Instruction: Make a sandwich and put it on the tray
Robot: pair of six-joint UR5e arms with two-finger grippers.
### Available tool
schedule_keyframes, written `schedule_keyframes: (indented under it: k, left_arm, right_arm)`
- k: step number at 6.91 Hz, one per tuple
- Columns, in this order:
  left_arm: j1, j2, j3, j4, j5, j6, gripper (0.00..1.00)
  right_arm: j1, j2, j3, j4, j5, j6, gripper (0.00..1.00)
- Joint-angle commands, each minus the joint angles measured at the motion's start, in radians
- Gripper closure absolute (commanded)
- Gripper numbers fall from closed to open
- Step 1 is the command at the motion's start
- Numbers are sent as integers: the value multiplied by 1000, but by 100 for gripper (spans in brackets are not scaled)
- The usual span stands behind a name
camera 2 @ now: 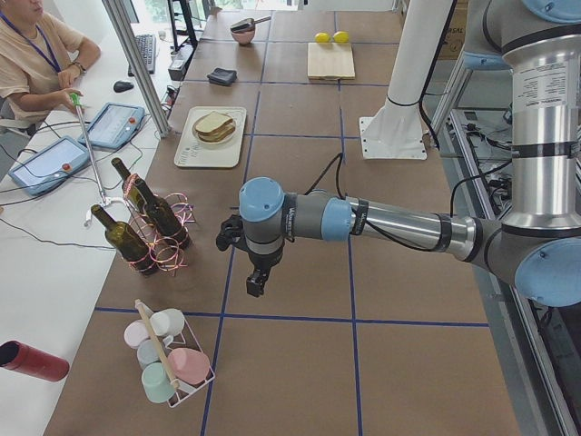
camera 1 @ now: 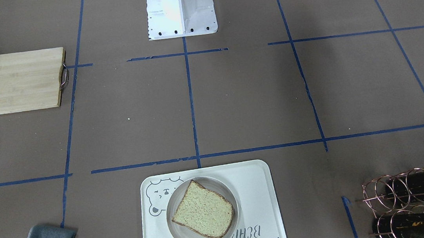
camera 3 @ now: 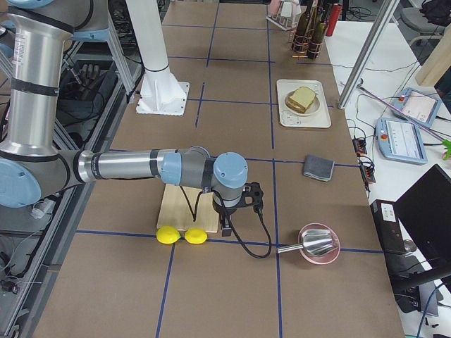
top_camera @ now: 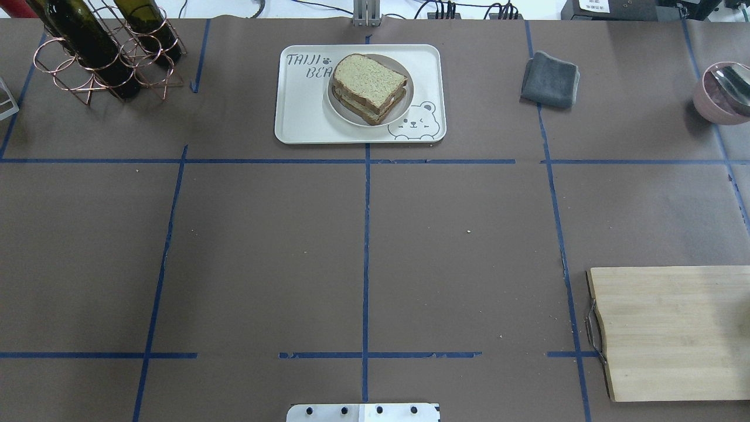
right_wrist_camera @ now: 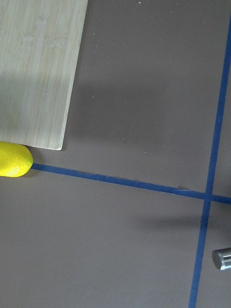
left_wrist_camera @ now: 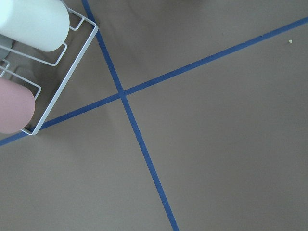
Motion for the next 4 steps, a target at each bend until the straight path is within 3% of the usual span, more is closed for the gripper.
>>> schedule_keyframes:
  k: [1, 4]
  left_arm:
    - [-3, 3, -1, 15, 0, 0, 0]
    - [-7, -16, 12, 16, 0, 0, 0]
  right_arm:
    - [0, 8, 4, 0, -3, -3, 0]
    - [0, 10, 38, 0, -3, 9, 0]
